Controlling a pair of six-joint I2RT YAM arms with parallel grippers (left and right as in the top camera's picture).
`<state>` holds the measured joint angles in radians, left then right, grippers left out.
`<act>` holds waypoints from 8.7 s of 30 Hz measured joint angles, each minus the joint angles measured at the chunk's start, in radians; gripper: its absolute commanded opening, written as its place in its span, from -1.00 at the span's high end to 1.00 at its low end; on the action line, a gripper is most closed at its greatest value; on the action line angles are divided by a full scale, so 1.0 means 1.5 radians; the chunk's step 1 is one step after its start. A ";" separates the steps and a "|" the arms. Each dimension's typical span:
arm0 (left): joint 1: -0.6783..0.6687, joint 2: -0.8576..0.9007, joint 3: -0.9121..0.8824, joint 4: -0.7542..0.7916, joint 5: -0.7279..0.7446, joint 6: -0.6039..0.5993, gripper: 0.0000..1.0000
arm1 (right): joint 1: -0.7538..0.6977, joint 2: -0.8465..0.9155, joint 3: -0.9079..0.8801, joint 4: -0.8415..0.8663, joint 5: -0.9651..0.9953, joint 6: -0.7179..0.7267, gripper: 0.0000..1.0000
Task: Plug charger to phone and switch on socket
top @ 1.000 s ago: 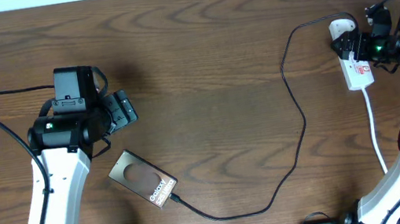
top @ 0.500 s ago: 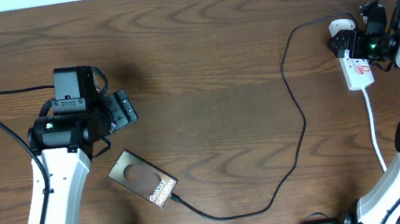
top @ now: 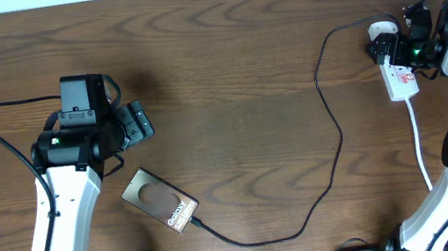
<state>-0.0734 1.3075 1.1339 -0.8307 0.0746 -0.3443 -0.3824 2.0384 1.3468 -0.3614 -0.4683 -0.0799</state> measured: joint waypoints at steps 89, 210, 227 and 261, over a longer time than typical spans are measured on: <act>0.000 0.000 0.000 -0.002 0.000 0.000 -0.75 | 0.026 0.069 0.199 -0.293 0.090 0.007 -0.95; 0.053 -0.865 -0.743 0.534 -0.032 0.180 -0.76 | -0.001 -0.018 0.327 -0.423 0.136 0.186 -0.98; 0.053 -0.864 -0.743 0.534 -0.034 0.180 -0.76 | 0.020 -0.294 0.262 -0.421 0.141 0.186 -0.98; 0.053 -0.864 -0.741 0.530 -0.037 0.179 -0.76 | 0.297 -1.078 -0.875 0.544 0.268 -0.013 -0.99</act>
<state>0.0067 0.0109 0.0231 -0.0357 0.0185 -0.0753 0.0624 0.4221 0.0341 0.4549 -0.0666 -0.0994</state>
